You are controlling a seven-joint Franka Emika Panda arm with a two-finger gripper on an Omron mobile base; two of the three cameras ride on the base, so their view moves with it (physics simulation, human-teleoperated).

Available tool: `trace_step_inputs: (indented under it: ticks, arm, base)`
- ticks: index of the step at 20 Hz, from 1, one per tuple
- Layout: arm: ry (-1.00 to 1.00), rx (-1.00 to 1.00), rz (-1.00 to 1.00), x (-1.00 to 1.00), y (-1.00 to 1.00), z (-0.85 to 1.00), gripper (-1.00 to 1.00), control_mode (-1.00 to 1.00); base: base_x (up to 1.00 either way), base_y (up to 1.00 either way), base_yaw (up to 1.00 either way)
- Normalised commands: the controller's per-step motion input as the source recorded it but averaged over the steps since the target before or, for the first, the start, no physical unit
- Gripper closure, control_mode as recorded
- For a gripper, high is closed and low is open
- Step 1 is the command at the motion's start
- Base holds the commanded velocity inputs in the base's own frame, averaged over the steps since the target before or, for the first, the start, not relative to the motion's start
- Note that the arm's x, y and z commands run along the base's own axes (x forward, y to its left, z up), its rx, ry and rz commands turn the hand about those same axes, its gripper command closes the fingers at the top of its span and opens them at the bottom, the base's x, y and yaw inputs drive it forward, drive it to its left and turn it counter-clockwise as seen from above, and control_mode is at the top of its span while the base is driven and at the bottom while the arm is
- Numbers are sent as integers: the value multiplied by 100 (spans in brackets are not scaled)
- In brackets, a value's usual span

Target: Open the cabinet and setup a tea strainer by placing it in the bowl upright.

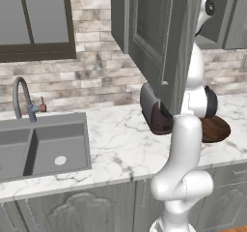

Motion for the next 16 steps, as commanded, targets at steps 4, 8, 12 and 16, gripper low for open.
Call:
trace_step_inputs:
  ticks: [4,8,12,16]
  arm:
    - [0,-5,0,34,0,0,-100,-100]
    - [0,-1,0,16,8,0,-100,-100]
    - [0,0,0,7,9,0,100,-100]
    - [0,0,0,5,16,0,100,-100]
  base:
    - [0,0,0]
    - [0,0,0]
    - [0,0,0]
    - [0,0,0]
